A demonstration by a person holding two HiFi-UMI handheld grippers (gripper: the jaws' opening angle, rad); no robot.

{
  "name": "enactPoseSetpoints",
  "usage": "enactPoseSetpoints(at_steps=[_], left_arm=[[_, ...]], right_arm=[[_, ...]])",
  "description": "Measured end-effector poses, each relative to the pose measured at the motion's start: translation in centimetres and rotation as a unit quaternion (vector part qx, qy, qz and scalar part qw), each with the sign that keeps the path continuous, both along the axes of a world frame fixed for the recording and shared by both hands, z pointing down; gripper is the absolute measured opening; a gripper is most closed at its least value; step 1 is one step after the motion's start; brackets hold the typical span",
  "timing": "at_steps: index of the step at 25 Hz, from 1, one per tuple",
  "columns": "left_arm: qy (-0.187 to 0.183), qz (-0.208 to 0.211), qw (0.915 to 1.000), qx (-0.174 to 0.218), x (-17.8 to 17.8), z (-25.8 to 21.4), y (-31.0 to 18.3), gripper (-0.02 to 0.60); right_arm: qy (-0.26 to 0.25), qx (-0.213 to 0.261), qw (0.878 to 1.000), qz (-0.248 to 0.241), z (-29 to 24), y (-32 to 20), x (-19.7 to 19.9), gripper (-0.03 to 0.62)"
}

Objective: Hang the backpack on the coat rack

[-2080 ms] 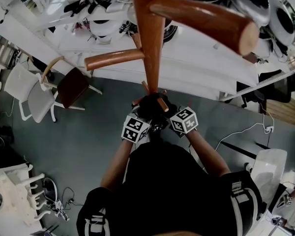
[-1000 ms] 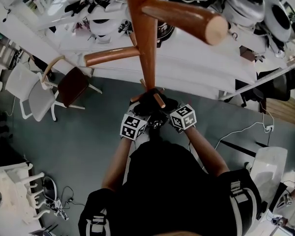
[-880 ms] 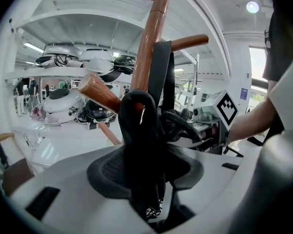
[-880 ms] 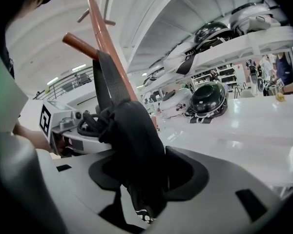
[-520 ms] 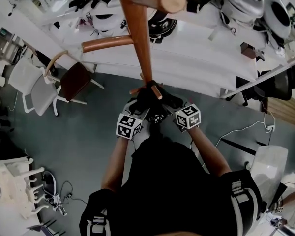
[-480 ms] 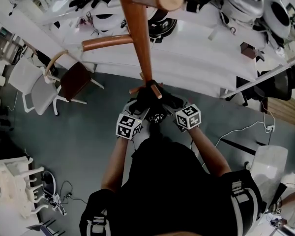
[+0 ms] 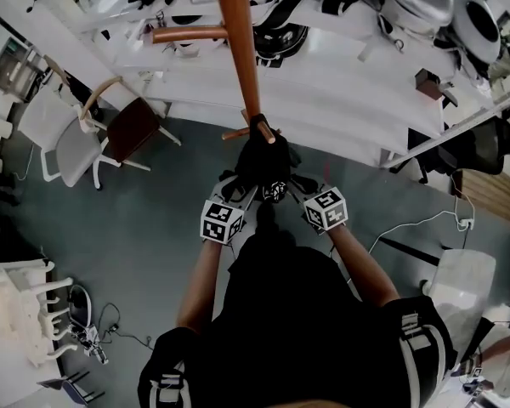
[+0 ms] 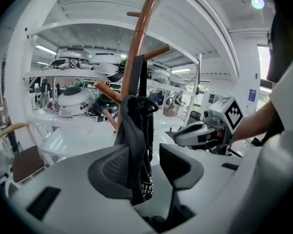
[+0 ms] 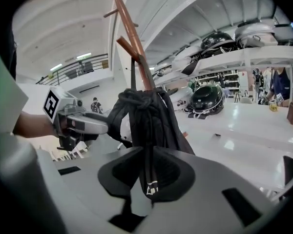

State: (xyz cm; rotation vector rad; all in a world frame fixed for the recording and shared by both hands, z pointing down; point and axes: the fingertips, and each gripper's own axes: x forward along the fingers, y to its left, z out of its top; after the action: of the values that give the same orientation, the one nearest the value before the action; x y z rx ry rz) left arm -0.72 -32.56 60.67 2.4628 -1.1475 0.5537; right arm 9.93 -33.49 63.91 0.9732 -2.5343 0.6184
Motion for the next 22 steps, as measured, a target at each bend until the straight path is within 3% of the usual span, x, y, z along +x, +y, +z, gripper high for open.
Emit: enactPoseSetpoints(at_steps=[2, 10, 12, 22], left_arm=[[0.001, -0.009, 0.9999, 0.008, 0.1, -0.4, 0.8, 0.184], [-0.022, -0.049, 0.9978, 0.038, -0.2, -1.1, 3.9, 0.17], [-0.018, -0.058, 0.9972, 0.045, -0.2, -1.3, 4.9, 0.101], [-0.023, -0.06, 0.9966, 0.052, 2.1, -1.4, 8.7, 0.031]], right_arm=[[0.0, 0.006, 1.0, -0.004, -0.2, 1.3, 0.2, 0.02], [0.013, 0.003, 0.999, -0.035, 0.4, 5.3, 0.7, 0.017], [0.009, 0.007, 0.999, -0.036, 0.2, 5.7, 1.1, 0.017], [0.018, 0.027, 0.998, -0.053, -0.1, 7.3, 3.6, 0.015]])
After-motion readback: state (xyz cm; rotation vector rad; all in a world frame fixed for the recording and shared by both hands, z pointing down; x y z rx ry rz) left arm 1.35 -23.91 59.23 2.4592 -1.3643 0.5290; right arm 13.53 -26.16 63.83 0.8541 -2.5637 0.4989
